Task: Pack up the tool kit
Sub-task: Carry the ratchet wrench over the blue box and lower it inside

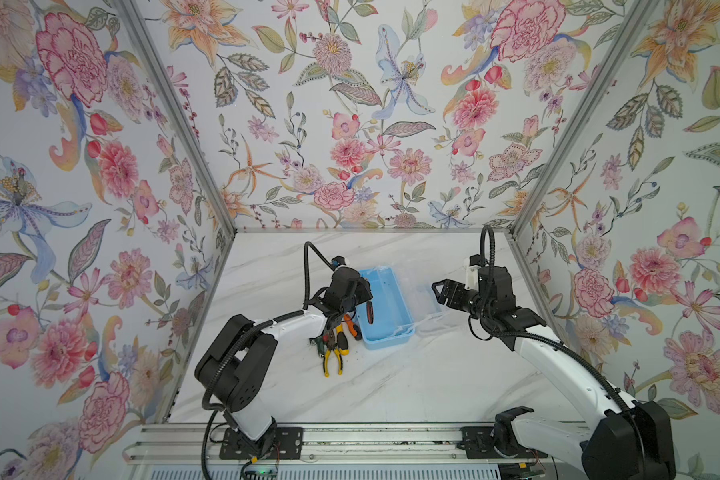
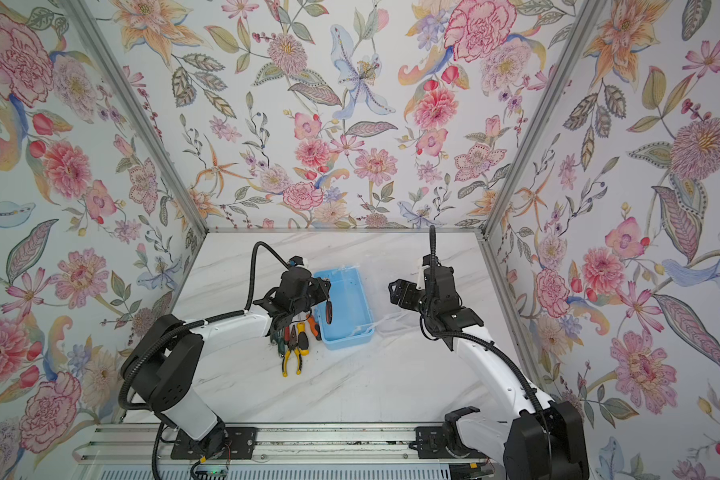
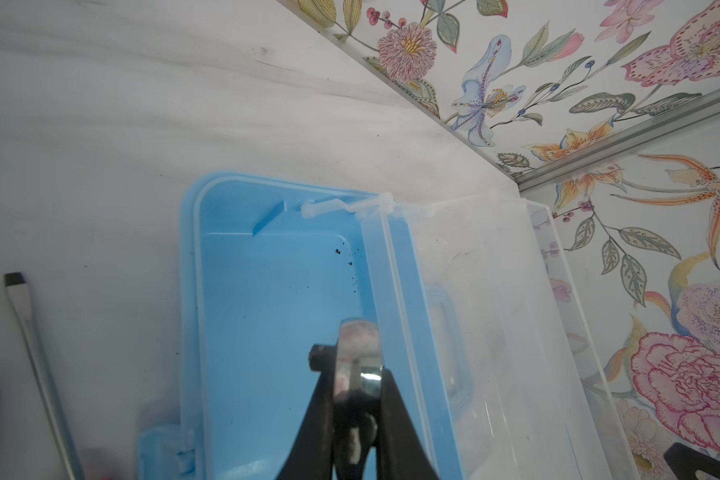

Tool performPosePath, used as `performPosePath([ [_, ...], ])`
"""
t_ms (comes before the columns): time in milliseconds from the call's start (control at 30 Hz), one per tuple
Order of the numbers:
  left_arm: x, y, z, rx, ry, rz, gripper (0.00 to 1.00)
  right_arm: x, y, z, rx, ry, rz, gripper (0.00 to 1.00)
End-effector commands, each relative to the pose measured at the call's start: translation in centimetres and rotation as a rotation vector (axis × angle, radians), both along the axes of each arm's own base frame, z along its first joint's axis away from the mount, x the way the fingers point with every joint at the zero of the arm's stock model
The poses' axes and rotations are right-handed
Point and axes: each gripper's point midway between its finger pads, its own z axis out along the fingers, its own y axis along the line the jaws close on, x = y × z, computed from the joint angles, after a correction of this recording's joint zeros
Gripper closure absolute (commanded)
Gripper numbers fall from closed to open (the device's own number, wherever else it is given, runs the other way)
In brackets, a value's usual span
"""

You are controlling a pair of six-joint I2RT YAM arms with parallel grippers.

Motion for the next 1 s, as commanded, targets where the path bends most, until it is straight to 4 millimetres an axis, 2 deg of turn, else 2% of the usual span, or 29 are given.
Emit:
performPosePath([
  [0, 1.7, -2.3, 1.7, -0.059, -0.037, 0.018, 1.00, -0.6, -0.4, -0.7, 0.007, 0.019, -0.002, 0.17],
  [133, 2.2, -3.3, -0.9, -0.047, 0.028, 0.015, 1.00, -0.6, -0.7, -0.6, 0.014, 0.024, -0.006, 0.17],
  [333, 3.0, -4.3, -3.3, 0.022, 0.087, -0.006, 1.00, -1.0, -1.0, -0.1, 0.018, 0.014, -0.011, 0.17],
  [500, 3.5, -5.0, -3.8, 0.040, 0.102, -0.030, 1.00, -1.2, -1.3, 0.1, 0.021, 0.006, -0.021, 0.17],
  [633, 3.7, -5.3, -4.3, 0.056, 0.110, -0.043, 0.85, -1.4, -1.4, 0.2, 0.020, 0.004, -0.022, 0.17],
  [967, 3.9, -5.3, -4.6, 0.069, 0.107, -0.055, 0.75, -1.6, -1.5, 0.5, 0.020, 0.000, -0.025, 0.17],
])
